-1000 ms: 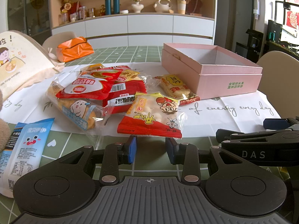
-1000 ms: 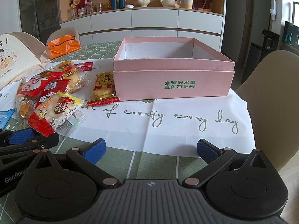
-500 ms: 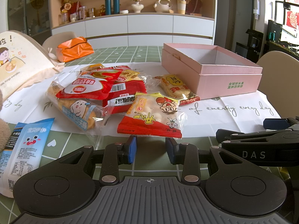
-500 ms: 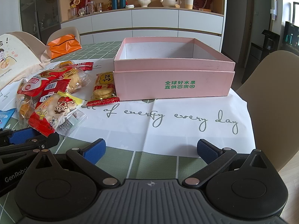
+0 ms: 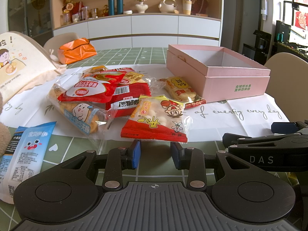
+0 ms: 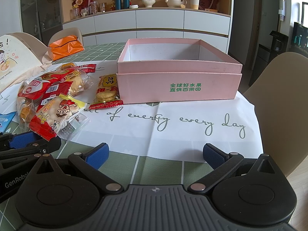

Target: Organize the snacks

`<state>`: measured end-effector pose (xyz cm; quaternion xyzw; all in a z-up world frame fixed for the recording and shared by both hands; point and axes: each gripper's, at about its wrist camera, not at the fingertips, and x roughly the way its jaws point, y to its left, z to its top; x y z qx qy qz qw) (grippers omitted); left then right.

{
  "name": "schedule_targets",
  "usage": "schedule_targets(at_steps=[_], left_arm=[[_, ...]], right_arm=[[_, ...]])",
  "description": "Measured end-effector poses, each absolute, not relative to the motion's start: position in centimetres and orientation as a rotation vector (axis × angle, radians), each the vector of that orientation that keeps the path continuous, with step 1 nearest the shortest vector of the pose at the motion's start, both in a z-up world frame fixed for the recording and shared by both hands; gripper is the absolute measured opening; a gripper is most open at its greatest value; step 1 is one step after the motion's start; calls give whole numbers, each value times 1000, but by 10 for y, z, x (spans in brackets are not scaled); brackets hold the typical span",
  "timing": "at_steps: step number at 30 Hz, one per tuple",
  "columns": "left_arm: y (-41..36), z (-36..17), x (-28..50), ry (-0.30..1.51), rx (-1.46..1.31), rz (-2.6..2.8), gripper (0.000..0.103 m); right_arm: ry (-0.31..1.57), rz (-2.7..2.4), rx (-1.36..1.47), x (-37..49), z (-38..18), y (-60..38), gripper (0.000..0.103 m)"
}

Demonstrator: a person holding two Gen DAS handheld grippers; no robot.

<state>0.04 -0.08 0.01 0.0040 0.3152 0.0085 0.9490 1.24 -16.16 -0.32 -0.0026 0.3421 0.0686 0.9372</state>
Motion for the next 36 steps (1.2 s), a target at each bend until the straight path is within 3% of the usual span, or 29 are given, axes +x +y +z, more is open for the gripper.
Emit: schedule_targets(at_steps=[22, 28, 36], left_arm=[[-3, 0, 3, 641, 17, 18, 39], [0, 0, 4, 644, 3, 24, 39], [18, 38, -8, 815, -182, -53, 37]], right_arm=[[699, 146, -9, 13, -3, -162, 103], [806, 236, -55, 24, 7, -166, 103], [916, 268, -87, 39, 13, -164, 103]])
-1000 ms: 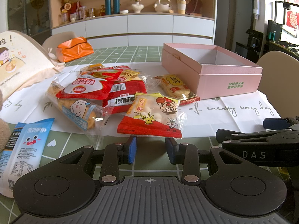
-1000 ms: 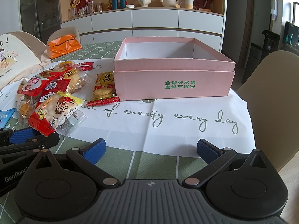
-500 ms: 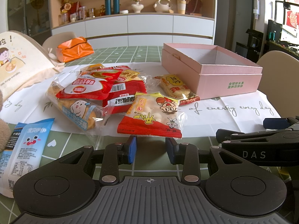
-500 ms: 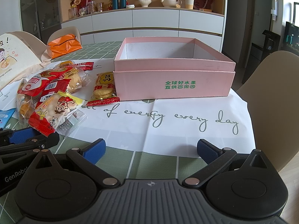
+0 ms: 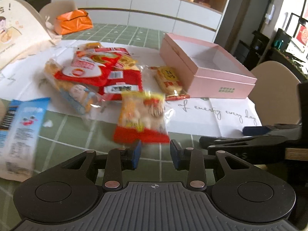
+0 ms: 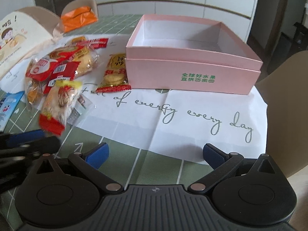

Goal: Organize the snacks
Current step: 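Move the right tool to the rice cracker while the left tool approaches the red-and-yellow bag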

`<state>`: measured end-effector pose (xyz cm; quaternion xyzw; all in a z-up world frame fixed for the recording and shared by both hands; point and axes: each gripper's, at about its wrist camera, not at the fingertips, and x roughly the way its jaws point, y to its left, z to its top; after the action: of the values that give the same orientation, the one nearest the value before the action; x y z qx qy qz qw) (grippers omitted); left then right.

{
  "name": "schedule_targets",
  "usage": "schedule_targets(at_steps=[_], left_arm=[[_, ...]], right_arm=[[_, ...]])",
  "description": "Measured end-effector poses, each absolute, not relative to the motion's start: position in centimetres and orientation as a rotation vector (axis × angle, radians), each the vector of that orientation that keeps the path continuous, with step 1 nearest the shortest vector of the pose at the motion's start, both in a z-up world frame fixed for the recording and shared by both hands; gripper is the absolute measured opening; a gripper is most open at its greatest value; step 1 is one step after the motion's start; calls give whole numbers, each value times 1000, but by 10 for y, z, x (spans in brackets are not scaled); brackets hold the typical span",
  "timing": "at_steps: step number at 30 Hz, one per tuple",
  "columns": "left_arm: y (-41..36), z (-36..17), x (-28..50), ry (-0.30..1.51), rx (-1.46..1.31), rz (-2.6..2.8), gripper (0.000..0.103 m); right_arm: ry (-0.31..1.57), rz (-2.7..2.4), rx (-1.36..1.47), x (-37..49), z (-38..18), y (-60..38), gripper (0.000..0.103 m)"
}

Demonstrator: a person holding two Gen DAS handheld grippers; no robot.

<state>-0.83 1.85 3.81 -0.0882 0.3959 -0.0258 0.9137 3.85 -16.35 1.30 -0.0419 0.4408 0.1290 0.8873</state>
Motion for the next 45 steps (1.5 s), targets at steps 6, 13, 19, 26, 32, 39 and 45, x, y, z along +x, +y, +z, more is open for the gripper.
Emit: schedule_targets(at_steps=[6, 13, 19, 26, 32, 39, 45], left_arm=[[48, 58, -20, 809, -426, 29, 37], [97, 65, -35, 735, -645, 179, 37], [133, 73, -32, 721, -665, 303, 37], [159, 71, -39, 729, -697, 384, 37], [153, 78, -38, 757, -683, 354, 37], [142, 96, -16, 841, -614, 275, 37], [130, 85, -2, 861, -584, 234, 37]], right_arm=[[911, 352, -133, 43, 17, -160, 99], [826, 436, -190, 44, 48, -156, 98], [881, 517, -141, 57, 57, -146, 98], [870, 577, -135, 60, 66, -121, 98], [904, 605, -129, 62, 68, -114, 98], [928, 545, -108, 87, 79, -125, 98], [964, 563, -53, 98, 76, -117, 98]])
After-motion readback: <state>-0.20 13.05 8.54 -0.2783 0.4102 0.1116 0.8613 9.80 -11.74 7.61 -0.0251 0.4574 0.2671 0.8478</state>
